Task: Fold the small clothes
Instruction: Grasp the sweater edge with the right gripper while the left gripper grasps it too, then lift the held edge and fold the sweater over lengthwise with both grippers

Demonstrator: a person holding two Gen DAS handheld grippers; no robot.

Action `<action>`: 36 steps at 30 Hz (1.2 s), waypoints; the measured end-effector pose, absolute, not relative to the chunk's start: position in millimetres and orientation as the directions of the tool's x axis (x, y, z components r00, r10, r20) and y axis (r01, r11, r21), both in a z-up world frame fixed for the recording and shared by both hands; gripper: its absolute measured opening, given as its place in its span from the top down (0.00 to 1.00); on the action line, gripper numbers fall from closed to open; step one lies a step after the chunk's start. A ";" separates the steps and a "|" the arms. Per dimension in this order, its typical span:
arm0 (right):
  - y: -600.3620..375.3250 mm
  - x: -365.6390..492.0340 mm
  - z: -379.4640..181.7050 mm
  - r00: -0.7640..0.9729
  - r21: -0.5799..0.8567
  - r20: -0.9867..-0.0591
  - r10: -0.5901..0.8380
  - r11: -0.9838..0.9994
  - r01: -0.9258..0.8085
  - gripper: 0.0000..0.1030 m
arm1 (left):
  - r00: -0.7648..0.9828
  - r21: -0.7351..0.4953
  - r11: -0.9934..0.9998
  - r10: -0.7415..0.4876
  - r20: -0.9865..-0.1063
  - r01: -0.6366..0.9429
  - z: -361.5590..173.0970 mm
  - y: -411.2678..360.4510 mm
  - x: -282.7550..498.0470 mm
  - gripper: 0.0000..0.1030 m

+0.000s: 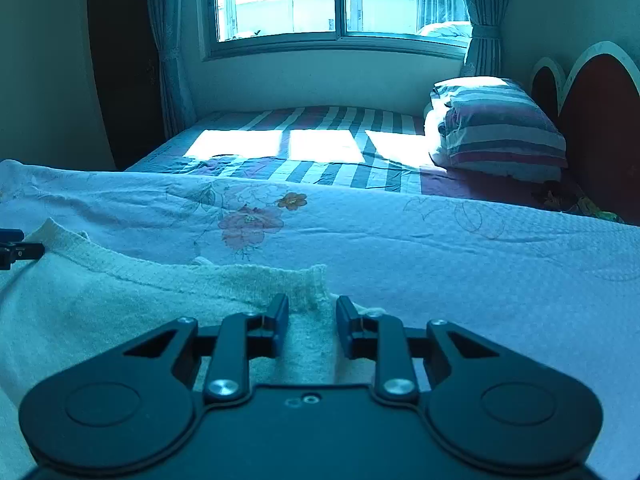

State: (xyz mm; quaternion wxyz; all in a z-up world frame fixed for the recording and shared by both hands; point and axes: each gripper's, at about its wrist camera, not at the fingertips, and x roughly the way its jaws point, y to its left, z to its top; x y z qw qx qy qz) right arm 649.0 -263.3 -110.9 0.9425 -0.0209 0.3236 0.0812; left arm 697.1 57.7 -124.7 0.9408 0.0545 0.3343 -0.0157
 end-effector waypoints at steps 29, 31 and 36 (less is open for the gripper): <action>-282.1 548.7 -95.3 0.778 0.013 -0.595 0.202 0.970 -0.242 0.77 | 0.673 -0.255 0.964 -0.233 -0.702 0.068 -118.2 133.9 586.5 0.37; -289.1 539.7 -94.8 0.770 0.075 -0.595 0.230 0.970 -0.232 0.74 | 0.640 -0.365 0.930 -0.310 -0.703 0.049 -129.4 142.5 585.2 0.37; -316.3 529.2 -97.8 0.751 0.307 -0.601 0.274 0.946 -0.099 0.66 | 0.629 -0.609 0.792 -0.496 -0.599 0.044 -149.3 163.2 587.7 0.37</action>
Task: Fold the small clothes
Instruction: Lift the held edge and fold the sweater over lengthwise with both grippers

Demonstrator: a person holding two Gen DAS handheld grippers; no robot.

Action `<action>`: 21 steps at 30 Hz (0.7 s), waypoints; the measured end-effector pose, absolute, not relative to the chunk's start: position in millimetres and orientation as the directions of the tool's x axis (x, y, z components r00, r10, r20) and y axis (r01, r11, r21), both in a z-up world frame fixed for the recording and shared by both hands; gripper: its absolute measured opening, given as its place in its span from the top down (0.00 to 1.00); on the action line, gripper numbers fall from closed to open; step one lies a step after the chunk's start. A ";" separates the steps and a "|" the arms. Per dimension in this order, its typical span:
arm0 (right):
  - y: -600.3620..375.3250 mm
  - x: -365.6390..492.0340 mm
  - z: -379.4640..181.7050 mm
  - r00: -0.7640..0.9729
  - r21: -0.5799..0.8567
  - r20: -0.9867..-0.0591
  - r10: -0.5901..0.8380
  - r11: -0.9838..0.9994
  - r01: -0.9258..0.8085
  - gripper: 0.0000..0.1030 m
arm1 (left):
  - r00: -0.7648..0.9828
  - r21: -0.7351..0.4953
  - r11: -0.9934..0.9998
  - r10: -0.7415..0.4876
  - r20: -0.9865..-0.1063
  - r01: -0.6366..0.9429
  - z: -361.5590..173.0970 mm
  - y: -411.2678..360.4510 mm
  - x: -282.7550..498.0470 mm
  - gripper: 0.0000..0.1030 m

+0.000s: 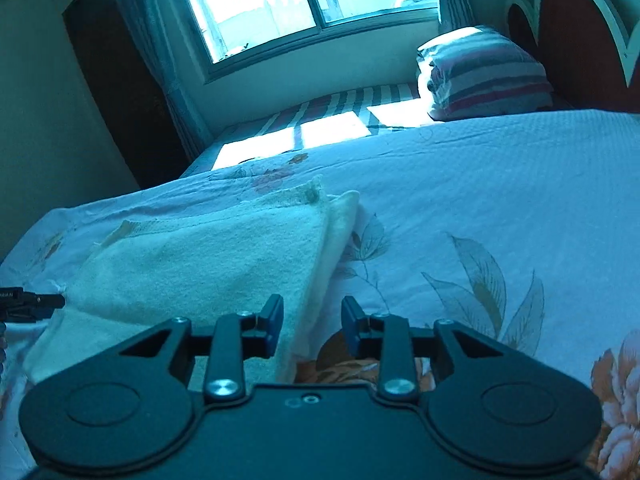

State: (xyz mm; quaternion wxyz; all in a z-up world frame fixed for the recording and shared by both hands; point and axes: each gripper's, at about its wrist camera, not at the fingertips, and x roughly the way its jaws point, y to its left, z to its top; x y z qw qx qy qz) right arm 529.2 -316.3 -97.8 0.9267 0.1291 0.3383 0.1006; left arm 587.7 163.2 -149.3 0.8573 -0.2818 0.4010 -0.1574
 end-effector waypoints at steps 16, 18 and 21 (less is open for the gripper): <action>-299.6 476.4 -59.1 0.796 0.384 -0.582 0.164 0.919 0.091 0.65 | 0.606 -0.746 0.659 -0.632 -0.483 0.093 -188.6 162.3 624.6 0.61; -302.3 472.2 -55.3 0.801 0.377 -0.583 0.138 0.919 0.116 0.64 | 0.604 -0.707 0.700 -0.606 -0.518 0.097 -185.5 160.6 624.5 0.80; -311.1 467.3 -52.3 0.807 0.329 -0.589 0.048 0.926 0.185 0.64 | 0.606 -0.727 0.679 -0.622 -0.496 0.101 -189.2 168.7 625.6 0.81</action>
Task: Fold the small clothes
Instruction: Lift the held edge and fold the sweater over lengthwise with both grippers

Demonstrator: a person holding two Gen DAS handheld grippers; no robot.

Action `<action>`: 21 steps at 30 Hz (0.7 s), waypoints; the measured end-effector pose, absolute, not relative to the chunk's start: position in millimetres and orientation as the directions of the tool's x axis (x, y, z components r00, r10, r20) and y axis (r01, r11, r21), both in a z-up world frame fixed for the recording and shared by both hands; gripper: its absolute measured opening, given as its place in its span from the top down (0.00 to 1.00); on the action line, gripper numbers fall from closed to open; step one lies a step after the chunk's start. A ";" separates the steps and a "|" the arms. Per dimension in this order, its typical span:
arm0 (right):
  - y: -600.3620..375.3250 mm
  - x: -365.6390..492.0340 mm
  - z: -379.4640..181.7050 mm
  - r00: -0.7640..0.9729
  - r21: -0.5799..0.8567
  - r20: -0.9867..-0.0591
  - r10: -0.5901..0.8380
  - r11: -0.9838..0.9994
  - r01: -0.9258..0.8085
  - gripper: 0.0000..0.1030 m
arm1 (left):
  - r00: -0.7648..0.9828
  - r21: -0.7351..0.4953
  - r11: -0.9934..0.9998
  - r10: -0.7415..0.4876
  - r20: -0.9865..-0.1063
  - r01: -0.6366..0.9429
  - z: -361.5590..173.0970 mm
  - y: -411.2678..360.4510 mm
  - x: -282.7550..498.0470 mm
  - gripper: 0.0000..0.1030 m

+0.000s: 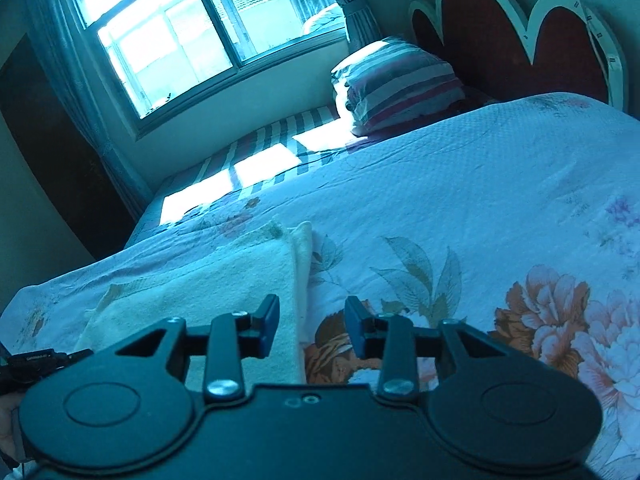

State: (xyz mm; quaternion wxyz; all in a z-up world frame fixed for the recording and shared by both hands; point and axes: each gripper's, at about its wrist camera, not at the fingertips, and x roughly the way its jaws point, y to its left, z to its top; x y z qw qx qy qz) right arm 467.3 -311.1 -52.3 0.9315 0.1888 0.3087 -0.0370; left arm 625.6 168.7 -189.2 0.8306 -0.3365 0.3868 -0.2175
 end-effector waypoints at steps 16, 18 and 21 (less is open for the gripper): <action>-379.0 444.5 -74.9 0.770 0.273 -0.630 -0.104 0.898 0.344 0.60 | 0.647 -0.520 0.850 -0.447 -0.618 0.091 -115.5 134.1 621.4 0.88; -393.0 444.5 -77.5 0.776 0.281 -0.623 -0.095 0.899 0.336 0.60 | 0.661 -0.497 0.863 -0.425 -0.618 0.090 -93.4 117.1 620.5 0.88; -418.9 444.8 -84.1 0.783 0.299 -0.617 -0.077 0.898 0.324 0.59 | 0.674 -0.416 0.903 -0.372 -0.638 0.105 -57.9 75.4 619.4 0.88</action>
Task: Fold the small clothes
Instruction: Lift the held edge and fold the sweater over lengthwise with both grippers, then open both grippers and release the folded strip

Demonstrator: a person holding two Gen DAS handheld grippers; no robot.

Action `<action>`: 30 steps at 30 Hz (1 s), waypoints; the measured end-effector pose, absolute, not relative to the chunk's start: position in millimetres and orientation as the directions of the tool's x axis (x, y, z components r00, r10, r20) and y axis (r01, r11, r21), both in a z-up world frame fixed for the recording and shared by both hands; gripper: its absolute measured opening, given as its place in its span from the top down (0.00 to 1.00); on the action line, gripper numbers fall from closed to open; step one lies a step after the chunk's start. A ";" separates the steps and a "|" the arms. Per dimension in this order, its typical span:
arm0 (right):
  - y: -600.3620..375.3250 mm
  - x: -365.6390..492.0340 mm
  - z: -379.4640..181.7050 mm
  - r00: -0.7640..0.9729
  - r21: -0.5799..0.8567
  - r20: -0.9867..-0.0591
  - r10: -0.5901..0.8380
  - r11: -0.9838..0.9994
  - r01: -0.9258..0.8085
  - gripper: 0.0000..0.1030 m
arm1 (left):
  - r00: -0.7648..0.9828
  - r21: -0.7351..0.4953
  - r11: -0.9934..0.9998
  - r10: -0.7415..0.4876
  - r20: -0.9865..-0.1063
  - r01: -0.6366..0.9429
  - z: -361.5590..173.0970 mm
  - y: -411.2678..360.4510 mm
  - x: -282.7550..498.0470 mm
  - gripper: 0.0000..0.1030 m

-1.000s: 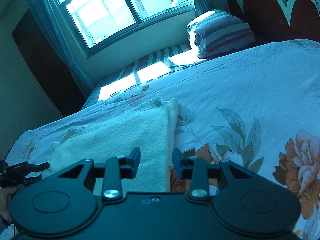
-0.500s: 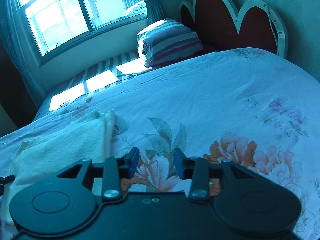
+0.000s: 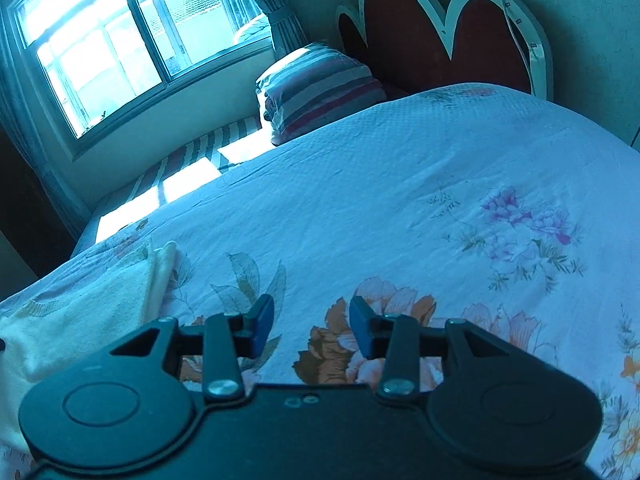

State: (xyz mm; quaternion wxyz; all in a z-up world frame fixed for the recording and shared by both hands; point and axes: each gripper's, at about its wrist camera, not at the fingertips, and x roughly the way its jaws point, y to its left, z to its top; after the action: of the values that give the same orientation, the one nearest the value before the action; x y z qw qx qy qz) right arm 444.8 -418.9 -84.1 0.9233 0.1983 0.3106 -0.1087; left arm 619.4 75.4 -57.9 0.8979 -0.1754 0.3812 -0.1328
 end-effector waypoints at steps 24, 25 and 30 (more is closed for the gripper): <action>-607.2 381.4 -113.4 0.778 0.370 -0.627 -0.021 0.872 0.322 0.60 | 0.511 -0.382 0.857 -0.514 -0.689 0.346 -39.8 -249.9 593.4 0.87; -608.1 380.1 -112.7 0.779 0.371 -0.627 -0.021 0.871 0.322 0.60 | 0.520 -0.417 0.836 -0.548 -0.655 0.356 -31.2 -245.3 588.6 0.87; -602.3 380.3 -106.7 0.789 0.401 -0.614 0.008 0.864 0.303 0.57 | 0.708 -0.408 0.883 -0.440 -0.553 0.231 5.3 -163.4 553.2 0.87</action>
State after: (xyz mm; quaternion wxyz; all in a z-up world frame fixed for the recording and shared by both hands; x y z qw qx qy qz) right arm 380.3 -602.3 -106.7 0.9129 0.2475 0.3145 -0.0809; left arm 553.2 -163.4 5.3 0.9107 -0.1562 0.3351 -0.1842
